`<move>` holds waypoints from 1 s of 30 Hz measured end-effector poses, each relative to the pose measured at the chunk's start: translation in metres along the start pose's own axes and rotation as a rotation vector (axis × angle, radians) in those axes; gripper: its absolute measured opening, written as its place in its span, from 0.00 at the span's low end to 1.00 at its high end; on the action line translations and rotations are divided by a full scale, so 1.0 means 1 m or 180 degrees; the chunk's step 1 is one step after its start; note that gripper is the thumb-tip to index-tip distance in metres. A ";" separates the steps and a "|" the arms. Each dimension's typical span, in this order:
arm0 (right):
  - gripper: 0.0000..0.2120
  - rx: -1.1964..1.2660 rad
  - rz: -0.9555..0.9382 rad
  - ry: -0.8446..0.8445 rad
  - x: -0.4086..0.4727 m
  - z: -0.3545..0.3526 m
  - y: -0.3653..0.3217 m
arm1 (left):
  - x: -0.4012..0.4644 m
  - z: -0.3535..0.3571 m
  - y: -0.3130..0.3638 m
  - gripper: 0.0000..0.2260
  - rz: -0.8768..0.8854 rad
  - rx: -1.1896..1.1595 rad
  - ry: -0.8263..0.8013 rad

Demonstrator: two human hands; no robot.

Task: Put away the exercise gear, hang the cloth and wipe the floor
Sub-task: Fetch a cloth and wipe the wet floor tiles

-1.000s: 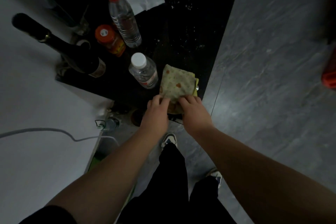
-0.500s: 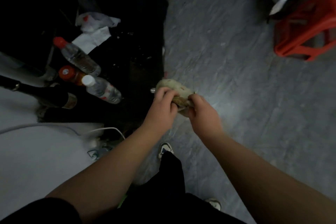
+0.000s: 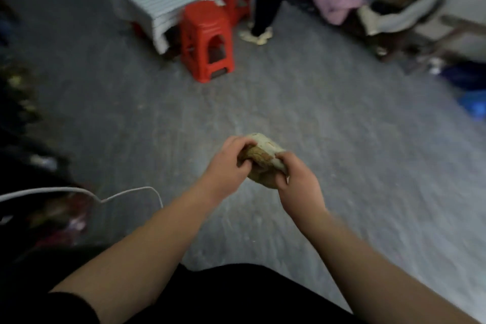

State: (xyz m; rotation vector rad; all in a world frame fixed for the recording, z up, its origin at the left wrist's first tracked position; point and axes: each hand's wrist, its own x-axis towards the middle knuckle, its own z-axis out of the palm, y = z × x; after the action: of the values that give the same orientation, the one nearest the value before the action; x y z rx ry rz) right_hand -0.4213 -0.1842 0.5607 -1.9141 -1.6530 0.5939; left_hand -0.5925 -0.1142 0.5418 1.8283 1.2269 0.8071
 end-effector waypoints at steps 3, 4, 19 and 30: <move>0.18 0.0052 0.0533 0.0434 -0.036 -0.070 0.063 | 0.028 0.077 0.066 0.19 0.0561 0.0023 -0.0687; 0.18 0.0057 0.0682 0.0586 -0.048 -0.090 0.081 | 0.035 0.101 0.086 0.19 0.0733 0.0049 -0.0909; 0.17 0.0115 0.2367 0.2281 -0.149 -0.242 0.238 | 0.080 0.380 0.282 0.17 0.1902 -0.0180 -0.2632; 0.26 0.0662 0.2953 0.2932 -0.063 -0.318 0.316 | 0.188 0.516 0.361 0.16 0.2381 -0.0099 -0.3553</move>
State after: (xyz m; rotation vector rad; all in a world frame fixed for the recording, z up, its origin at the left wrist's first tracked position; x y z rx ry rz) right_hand 0.0107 -0.3147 0.5950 -2.2082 -0.1033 0.1113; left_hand 0.0599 -0.1515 0.6115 2.1921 -0.1893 0.0446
